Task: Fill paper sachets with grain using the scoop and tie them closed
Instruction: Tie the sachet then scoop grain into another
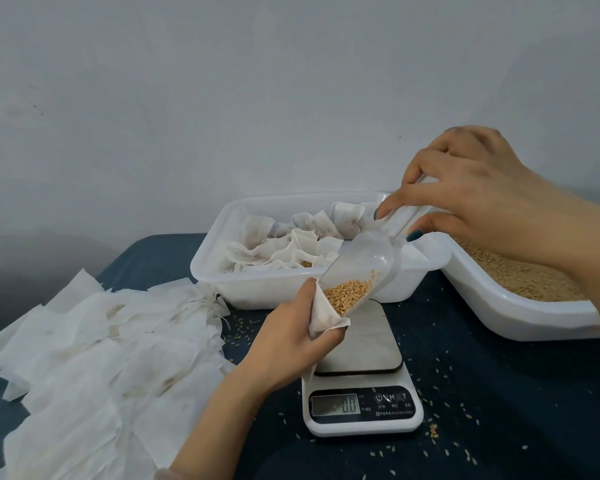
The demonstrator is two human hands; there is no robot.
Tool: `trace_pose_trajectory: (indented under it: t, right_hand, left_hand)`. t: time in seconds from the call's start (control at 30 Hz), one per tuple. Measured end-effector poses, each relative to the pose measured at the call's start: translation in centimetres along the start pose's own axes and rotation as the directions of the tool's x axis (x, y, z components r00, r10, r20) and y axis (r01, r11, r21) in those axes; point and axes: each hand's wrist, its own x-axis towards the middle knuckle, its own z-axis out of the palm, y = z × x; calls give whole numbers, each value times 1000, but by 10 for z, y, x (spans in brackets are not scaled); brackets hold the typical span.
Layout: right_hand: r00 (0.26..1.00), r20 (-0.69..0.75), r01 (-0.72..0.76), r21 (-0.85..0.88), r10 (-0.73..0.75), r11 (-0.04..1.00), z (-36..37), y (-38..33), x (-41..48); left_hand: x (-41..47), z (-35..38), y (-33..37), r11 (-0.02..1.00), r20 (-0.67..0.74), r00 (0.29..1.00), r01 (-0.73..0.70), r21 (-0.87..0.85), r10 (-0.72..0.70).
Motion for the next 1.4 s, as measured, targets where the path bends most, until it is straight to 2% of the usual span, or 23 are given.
trace_pose_trajectory:
  t: [0.43, 0.63, 0.77, 0.87, 0.97, 1.07, 1.2, 1.3, 1.4]
  right_hand:
    - [998, -64, 12, -38, -14, 999, -9, 0, 1]
    - [992, -63, -107, 35, 109, 994, 3, 10, -13]
    - [971, 31, -240, 208, 239, 948, 20, 16, -30]
    - [935, 166, -355, 420, 315, 835, 36, 11, -42]
    - [878, 244, -467, 627, 412, 624, 51, 7, -55]
    - [781, 297, -595, 621, 550, 510, 67, 12, -63]
    - [621, 309, -752, 494, 720, 437, 92, 33, -72]
    - [545, 295, -832, 308, 785, 462, 107, 49, -79]
    - [444, 368, -895, 128, 817, 428, 115, 63, -85]
  left_hand:
    - [-2, 0, 4, 994, -57, 998, 11, -106, -18]
    - [-2, -1, 1, 988, -72, 997, -5, -153, -6]
    - [0, -3, -1, 984, -90, 996, -1, -179, -15]
    - [0, -5, -1, 978, -108, 994, -10, -210, -13]
    - [0, -7, -3, 976, -136, 991, -18, -215, -12]
    - [2, -8, -8, 982, -156, 988, -32, -188, 2]
    - [6, -7, -15, 1000, -200, 980, -17, -18, 13]
    - [7, -8, -14, 999, -222, 975, -10, -54, -2]
    - [9, -8, -13, 987, -249, 968, -61, -151, 22]
